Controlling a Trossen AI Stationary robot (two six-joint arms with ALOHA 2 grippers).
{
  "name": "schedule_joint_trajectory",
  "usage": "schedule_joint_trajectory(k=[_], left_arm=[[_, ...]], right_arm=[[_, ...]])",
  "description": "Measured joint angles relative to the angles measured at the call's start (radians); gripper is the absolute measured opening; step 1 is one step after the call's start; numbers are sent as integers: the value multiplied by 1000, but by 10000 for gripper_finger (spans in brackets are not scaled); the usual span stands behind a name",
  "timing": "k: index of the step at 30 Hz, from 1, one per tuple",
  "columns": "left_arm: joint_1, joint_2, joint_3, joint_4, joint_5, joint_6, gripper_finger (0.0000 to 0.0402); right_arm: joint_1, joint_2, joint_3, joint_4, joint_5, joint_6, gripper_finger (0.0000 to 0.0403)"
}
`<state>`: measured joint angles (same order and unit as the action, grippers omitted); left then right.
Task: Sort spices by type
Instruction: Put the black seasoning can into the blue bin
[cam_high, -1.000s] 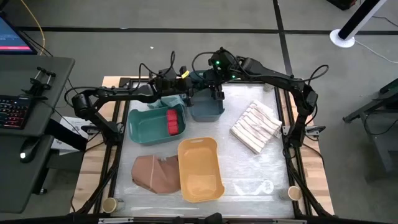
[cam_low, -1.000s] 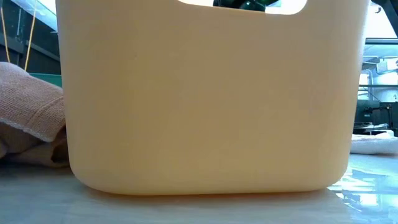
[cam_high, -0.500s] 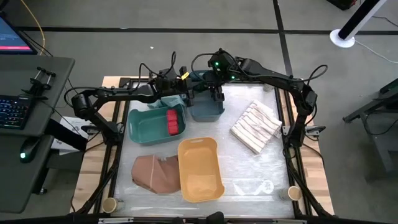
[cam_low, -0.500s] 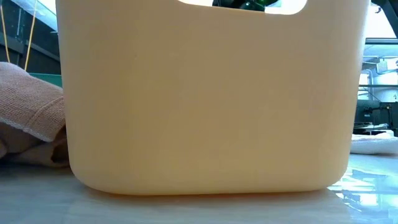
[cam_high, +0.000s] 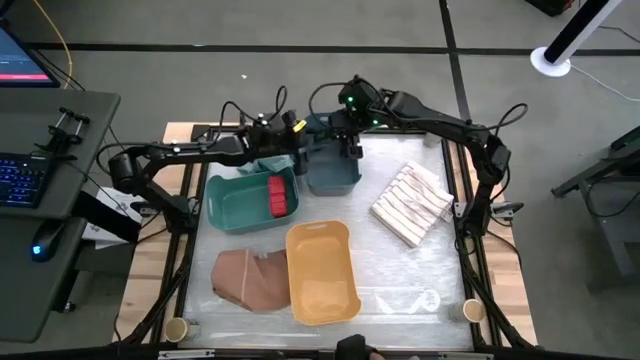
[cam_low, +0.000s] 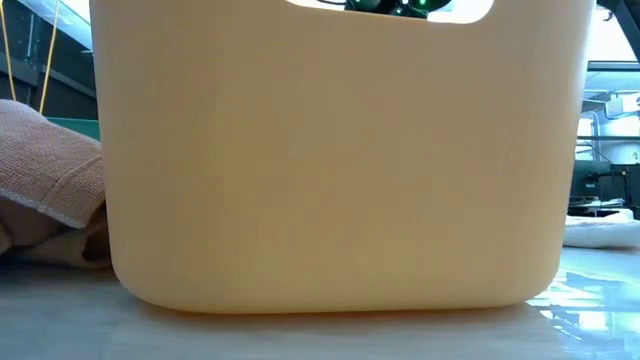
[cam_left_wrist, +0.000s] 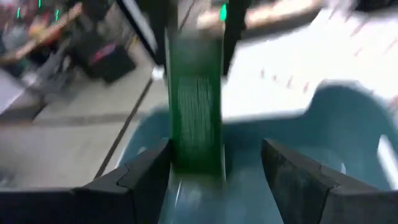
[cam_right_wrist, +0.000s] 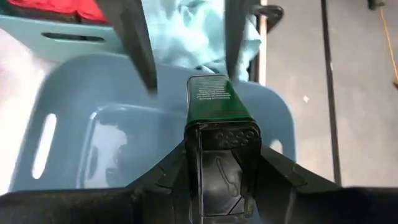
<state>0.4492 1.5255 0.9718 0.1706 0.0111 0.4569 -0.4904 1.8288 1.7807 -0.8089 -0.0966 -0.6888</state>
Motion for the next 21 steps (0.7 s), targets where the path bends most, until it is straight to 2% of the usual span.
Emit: schedule_joint_trajectory(k=[3, 7, 10, 14, 21], left_arm=[[-5, -70, -3, -69, -106, 9, 234], [20, -224, -2, -141, -230, 11, 234], [54, -345, -1, -206, -292, -17, 234], [100, -481, -1, -266, -324, -115, 234], [140, -594, -1, -287, -331, -252, 234]], right_arm=[[-16, 0, 1, -12, 46, 37, 124], [-53, 35, 2, 13, 63, 243, 124], [-68, 64, 2, 57, 57, 544, 124], [-58, 87, 2, 81, 30, 977, 124], [-20, 129, 2, 98, 150, 1366, 124]])
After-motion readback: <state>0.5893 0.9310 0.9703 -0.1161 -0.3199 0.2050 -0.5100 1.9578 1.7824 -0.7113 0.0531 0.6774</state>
